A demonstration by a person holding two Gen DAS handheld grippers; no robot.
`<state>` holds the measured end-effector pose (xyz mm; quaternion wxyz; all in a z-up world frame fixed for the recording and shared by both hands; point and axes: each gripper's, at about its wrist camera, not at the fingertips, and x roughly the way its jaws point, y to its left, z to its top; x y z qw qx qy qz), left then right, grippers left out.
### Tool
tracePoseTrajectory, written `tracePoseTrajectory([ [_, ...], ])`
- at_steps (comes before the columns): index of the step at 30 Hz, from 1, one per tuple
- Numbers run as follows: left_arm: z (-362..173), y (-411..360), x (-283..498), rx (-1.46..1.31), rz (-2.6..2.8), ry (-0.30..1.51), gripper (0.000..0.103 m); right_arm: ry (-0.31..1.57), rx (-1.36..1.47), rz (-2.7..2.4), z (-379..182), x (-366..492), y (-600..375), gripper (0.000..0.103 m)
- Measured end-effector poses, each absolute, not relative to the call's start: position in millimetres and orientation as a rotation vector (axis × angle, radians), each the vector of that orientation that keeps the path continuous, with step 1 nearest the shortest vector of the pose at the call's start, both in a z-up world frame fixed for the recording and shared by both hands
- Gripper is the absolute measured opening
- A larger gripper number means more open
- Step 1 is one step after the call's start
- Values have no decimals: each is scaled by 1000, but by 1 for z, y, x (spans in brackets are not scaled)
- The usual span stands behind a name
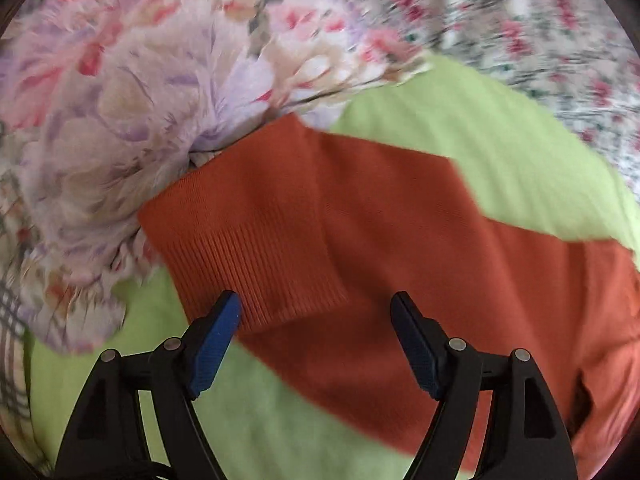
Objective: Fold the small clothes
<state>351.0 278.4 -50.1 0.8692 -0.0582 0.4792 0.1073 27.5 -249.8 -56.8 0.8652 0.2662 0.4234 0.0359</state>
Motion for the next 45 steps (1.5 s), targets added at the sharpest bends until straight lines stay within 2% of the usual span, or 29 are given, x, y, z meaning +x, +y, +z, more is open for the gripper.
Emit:
tracePoseTrajectory([
  [3, -54, 291, 359, -124, 236, 992, 54, 905, 561, 89, -59, 33, -244, 51],
  [4, -51, 296, 359, -136, 225, 984, 36, 905, 563, 90, -60, 33, -243, 51],
  [5, -48, 300, 357, -157, 209, 979, 10, 905, 561, 90, -59, 33, -241, 51],
  [6, -45, 306, 354, -185, 195, 977, 7, 902, 559, 89, -59, 33, -240, 51],
  [10, -27, 315, 330, -267, 141, 932, 6, 888, 558, 100, -55, 32, -234, 51],
  [13, -5, 292, 301, -302, 39, 895, 6, 872, 565, 110, -52, 29, -233, 51],
  [21, 43, 122, 241, -326, -421, 858, 6, 817, 592, 88, -38, 9, -248, 51],
  [26, 36, -11, 231, -273, -673, 922, 6, 789, 622, 47, -33, -11, -268, 51],
  [32, -7, -101, 242, -239, -767, 1050, 7, 767, 660, -25, -32, -32, -296, 51],
  [34, -23, -112, 248, -229, -779, 1076, 9, 766, 667, -41, -33, -35, -302, 51],
  [38, -38, -99, 241, -241, -779, 1110, 29, 770, 666, -43, -35, -29, -304, 51],
  [41, -30, -70, 218, -228, -751, 1074, 39, 769, 655, -32, -37, -16, -301, 51],
  [45, -11, -7, 189, -253, -641, 996, 44, 760, 634, -14, -39, 11, -293, 57],
])
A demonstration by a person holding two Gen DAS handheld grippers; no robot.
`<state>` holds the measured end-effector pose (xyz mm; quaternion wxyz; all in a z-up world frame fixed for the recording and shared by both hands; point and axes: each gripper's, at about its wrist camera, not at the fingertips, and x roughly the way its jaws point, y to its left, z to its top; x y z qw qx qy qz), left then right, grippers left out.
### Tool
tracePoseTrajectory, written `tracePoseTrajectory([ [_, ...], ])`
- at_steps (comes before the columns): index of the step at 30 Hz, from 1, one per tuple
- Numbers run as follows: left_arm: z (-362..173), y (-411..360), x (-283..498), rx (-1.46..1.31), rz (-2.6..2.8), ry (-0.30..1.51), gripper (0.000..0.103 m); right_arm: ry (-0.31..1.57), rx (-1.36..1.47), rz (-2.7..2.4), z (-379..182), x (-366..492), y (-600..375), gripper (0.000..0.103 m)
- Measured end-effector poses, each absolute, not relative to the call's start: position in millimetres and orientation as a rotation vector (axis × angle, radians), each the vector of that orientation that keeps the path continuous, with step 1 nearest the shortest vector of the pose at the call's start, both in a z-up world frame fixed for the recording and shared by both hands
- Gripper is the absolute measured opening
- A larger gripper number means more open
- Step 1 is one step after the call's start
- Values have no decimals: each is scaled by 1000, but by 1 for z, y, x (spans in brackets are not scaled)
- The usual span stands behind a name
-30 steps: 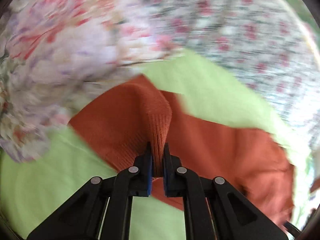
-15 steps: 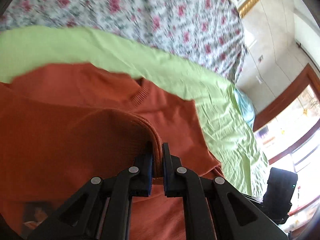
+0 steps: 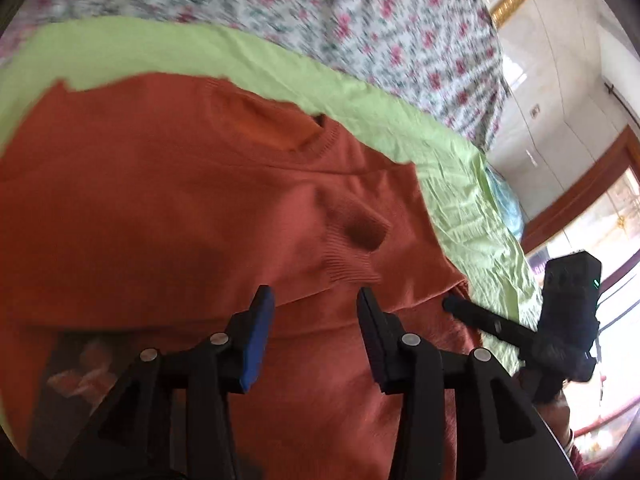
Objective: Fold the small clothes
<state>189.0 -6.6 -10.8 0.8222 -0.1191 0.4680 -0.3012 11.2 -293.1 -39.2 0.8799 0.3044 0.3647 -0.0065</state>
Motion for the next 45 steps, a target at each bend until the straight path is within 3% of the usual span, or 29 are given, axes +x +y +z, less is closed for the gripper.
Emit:
tracePoseTrajectory([
  [3, -5, 56, 173, -248, -450, 935, 52, 762, 587, -27, -41, 35, -291, 63],
  [8, -27, 153, 179, -322, -130, 940, 52, 797, 596, -61, -59, 81, -299, 66],
  [12, -47, 172, 201, -334, -94, 1000, 50, 813, 623, -32, -72, 118, -301, 67],
  [13, -50, 170, 206, -328, -101, 1006, 50, 821, 612, -22, -71, 125, -299, 60],
  [14, -50, 164, 213, -309, -112, 1002, 50, 833, 600, -8, -68, 129, -297, 39],
  [15, -49, 159, 217, -297, -117, 996, 50, 841, 594, 14, -61, 130, -295, 7],
  [16, -48, 154, 222, -282, -127, 992, 50, 819, 584, 25, -51, 126, -294, 6],
  [22, -52, 127, 240, -206, -84, 983, 47, 664, 547, -96, 6, 64, -333, 5],
  [28, -54, 137, 231, -274, -66, 967, 36, 797, 574, -173, -29, 56, -363, 6],
  [41, -64, 178, 229, -542, -139, 980, 36, 884, 556, -207, -58, 68, -353, 9],
  [44, -62, 173, 227, -490, -136, 985, 36, 796, 501, -285, -36, 53, -344, 22],
  [45, -62, 173, 227, -488, -135, 985, 36, 772, 483, -289, -30, 50, -340, 34],
])
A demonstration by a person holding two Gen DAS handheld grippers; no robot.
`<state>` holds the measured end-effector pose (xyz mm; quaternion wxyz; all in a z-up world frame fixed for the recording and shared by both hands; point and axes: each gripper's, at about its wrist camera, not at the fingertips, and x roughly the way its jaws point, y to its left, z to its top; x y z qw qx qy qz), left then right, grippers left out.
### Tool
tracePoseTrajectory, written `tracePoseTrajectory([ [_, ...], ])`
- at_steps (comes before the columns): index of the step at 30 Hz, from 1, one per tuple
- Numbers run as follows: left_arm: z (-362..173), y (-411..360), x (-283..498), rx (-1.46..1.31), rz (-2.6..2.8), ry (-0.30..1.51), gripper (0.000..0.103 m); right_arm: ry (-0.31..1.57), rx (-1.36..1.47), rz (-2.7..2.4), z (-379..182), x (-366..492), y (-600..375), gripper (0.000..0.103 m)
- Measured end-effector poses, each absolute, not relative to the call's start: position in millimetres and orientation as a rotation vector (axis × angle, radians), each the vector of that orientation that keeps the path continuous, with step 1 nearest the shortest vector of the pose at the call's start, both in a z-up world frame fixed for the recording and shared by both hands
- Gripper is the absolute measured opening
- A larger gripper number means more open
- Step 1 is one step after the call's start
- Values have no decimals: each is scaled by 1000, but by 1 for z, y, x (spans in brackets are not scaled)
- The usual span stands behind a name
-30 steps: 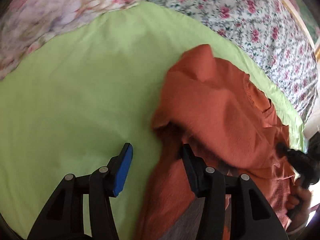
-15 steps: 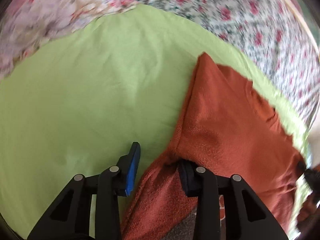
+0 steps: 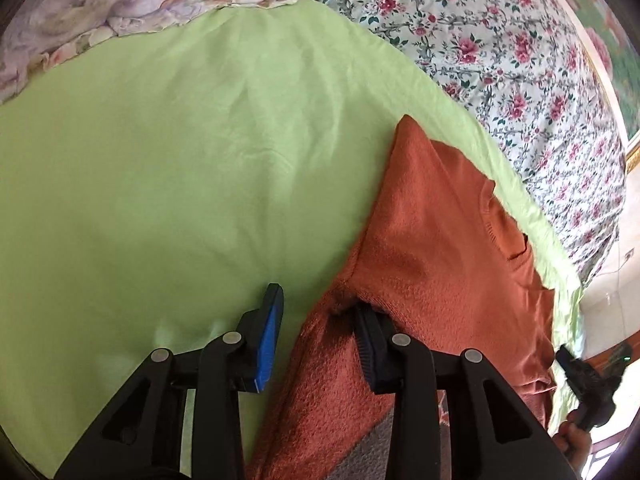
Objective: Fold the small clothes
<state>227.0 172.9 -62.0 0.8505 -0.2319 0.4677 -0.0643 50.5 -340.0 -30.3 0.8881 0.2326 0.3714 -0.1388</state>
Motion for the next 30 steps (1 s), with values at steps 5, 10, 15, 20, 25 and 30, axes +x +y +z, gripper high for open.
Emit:
tracePoseTrajectory([
  [5, -59, 173, 225, -490, -127, 1005, 36, 873, 436, -183, -46, 70, -322, 48],
  [10, -44, 165, 197, -336, -131, 1012, 35, 848, 493, -230, -37, 47, -330, 47],
  [15, -40, 171, 136, -288, -228, 1033, 48, 772, 489, -108, -11, -10, -306, 60],
  [20, -48, 182, 77, -247, -295, 1084, 57, 794, 511, 2, -22, -64, -283, 62],
  [25, -59, 195, 22, -264, -367, 1107, 60, 814, 532, 19, -35, -121, -270, 62],
  [30, -67, 203, -16, -306, -431, 1092, 60, 844, 537, 25, -41, -181, -267, 62],
])
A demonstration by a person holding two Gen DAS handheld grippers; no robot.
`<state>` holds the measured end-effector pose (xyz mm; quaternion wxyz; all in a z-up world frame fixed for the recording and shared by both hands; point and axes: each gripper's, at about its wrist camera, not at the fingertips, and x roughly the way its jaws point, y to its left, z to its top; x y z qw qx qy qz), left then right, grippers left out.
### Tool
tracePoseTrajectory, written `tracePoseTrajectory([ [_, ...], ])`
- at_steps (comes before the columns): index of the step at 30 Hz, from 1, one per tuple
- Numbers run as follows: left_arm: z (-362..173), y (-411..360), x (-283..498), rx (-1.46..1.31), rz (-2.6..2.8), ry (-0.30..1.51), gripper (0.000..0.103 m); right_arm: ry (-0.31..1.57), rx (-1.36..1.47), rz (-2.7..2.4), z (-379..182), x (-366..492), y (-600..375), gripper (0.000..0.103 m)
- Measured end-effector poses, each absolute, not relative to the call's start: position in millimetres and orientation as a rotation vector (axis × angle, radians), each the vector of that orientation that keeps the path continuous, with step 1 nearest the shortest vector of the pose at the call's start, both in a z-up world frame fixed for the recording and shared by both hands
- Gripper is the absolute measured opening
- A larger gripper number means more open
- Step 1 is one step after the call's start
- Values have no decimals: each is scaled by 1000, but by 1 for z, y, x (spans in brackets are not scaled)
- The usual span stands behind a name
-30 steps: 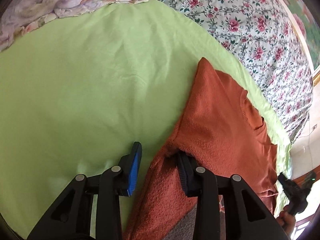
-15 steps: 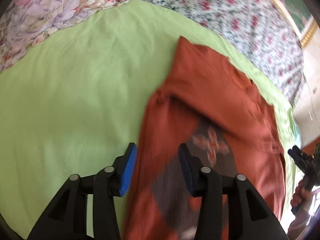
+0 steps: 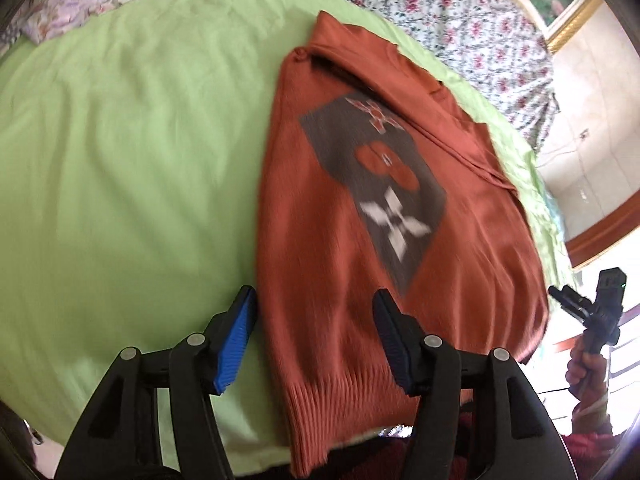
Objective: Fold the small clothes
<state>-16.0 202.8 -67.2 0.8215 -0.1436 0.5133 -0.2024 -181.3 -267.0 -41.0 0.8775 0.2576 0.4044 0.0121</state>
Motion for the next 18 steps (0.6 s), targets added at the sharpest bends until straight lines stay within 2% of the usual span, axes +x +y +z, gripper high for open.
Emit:
tracePoseTrajectory([
  [6, -70, 206, -38, -323, -502, 1099, 58, 867, 623, 30, -59, -238, -276, 62],
  [12, -71, 202, -36, -290, -568, 1132, 55, 844, 688, 185, -87, -227, -257, 62],
  [13, -71, 202, -37, -285, -571, 1128, 53, 821, 713, 210, -89, -226, -257, 61],
  [14, -71, 201, -37, -272, -565, 1125, 37, 802, 737, 230, -92, -226, -258, 60],
  [15, -71, 201, -37, -260, -555, 1123, 20, 796, 751, 231, -96, -225, -259, 49],
  [16, -72, 201, -37, -256, -550, 1131, 7, 812, 752, 216, -100, -224, -261, 25],
  [17, -75, 205, -37, -289, -563, 1140, 8, 824, 754, 207, -102, -224, -261, 11],
  [18, -75, 208, -38, -306, -565, 1143, 8, 824, 758, 205, -103, -226, -262, 7],
])
